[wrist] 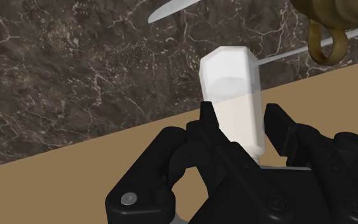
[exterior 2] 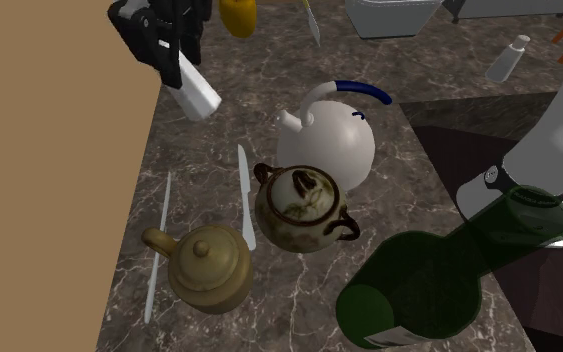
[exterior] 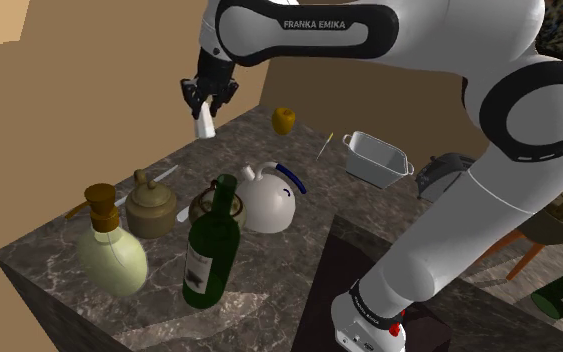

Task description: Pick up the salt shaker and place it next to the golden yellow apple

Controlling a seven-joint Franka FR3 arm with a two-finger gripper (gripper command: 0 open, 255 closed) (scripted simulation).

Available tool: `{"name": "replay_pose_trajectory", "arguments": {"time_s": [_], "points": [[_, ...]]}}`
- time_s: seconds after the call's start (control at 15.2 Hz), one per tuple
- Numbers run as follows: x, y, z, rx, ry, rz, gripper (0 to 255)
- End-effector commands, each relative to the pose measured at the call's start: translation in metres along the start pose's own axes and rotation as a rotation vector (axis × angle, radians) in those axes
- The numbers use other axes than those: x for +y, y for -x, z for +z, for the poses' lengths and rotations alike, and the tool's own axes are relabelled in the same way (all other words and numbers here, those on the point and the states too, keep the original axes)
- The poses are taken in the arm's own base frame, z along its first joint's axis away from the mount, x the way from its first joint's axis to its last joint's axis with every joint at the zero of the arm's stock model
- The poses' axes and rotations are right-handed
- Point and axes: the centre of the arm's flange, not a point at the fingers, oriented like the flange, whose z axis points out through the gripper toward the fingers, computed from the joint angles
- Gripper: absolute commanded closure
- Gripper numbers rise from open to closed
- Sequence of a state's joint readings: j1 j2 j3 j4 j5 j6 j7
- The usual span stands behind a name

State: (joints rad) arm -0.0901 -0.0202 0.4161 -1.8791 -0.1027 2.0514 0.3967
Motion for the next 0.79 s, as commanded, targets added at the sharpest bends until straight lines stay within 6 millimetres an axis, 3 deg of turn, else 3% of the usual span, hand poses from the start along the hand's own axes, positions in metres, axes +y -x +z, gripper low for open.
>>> {"name": "replay_pose_trajectory", "arguments": {"time_s": [0.0, 0.73], "points": [[0.028, 0.000, 0.000, 0.000, 0.000, -0.001, 255], [0.173, -0.004, 0.005, 0.000, 0.000, -0.001, 255]]}}
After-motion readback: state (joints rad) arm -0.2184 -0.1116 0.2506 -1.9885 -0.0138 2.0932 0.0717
